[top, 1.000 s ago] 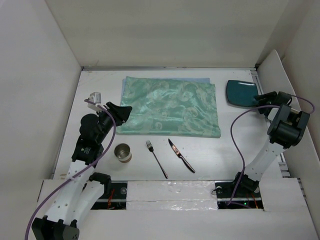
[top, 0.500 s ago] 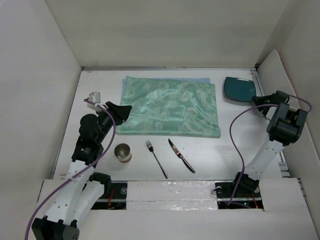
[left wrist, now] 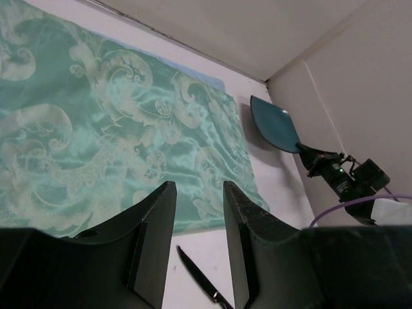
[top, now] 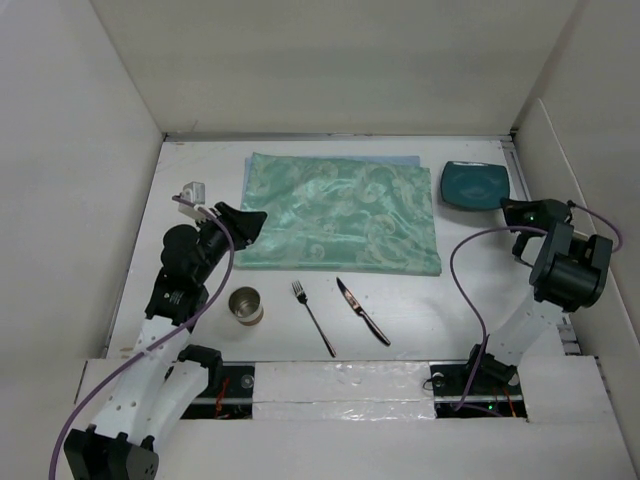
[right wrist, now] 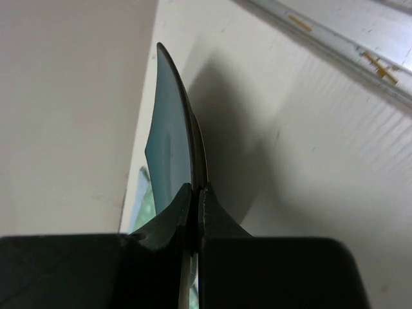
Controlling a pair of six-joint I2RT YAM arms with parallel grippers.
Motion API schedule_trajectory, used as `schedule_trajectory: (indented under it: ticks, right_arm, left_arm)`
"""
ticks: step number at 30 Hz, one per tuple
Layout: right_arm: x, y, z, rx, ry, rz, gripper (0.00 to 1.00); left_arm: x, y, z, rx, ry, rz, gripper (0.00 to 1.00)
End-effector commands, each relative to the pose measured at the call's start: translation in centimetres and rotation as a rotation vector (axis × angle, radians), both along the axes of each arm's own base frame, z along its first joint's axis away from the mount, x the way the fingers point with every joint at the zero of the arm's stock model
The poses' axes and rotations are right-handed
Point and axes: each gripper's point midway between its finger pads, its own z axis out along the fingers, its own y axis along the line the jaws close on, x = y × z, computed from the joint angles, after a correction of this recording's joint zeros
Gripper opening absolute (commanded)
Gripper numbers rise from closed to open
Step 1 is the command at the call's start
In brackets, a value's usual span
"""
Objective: Set the dinner table for one person
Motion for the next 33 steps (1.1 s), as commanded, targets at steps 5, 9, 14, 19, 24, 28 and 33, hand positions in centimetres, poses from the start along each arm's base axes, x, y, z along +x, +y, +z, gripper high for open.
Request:
schedule_trajectory:
  ticks: [5,9,14,19,24,28,33]
  right_arm:
    - [-3.1,3.2,22.8,-0.141,-0.65,0.043,0.0]
    - [-5.2,7.3,24.6,-0.121,-0.69,0.101,0.0]
    - [-7.8,13.1,25.7,-0.057,-0.73,0.12,0.0]
    - [-8.8,18.7,25.6,0.037,-0.732,0.098,0.0]
    - [-9.4,25.4,25.3,0.12,-0.721,0.154,0.0]
    - [-9.0,28.1,23.7,0.161,-0.672,0.121,0.0]
    - [-8.3,30.9,20.1,0.183,-0.576,0.086,0.0]
  left_arm:
    - [0.0,0.1,4.2,0.02,-0.098,-0.007,0.32]
    - [-0.1,0.3,4.7,0.033,-0.1,0.0,0.33]
    - [0.0,0.2,5.1,0.107,-0.084,-0.024,0.34]
    - [-0.2,0.4,4.7,0.213,-0.059,-0.051,0.35]
    - [-0.2,0.4,3.8,0.269,-0.065,-0.072,0.35]
    - [-0.5,0.9,2.7,0.272,-0.055,-0.063,0.35]
    - [-0.9,1.7,2.9,0.281,-0.068,-0.021,0.35]
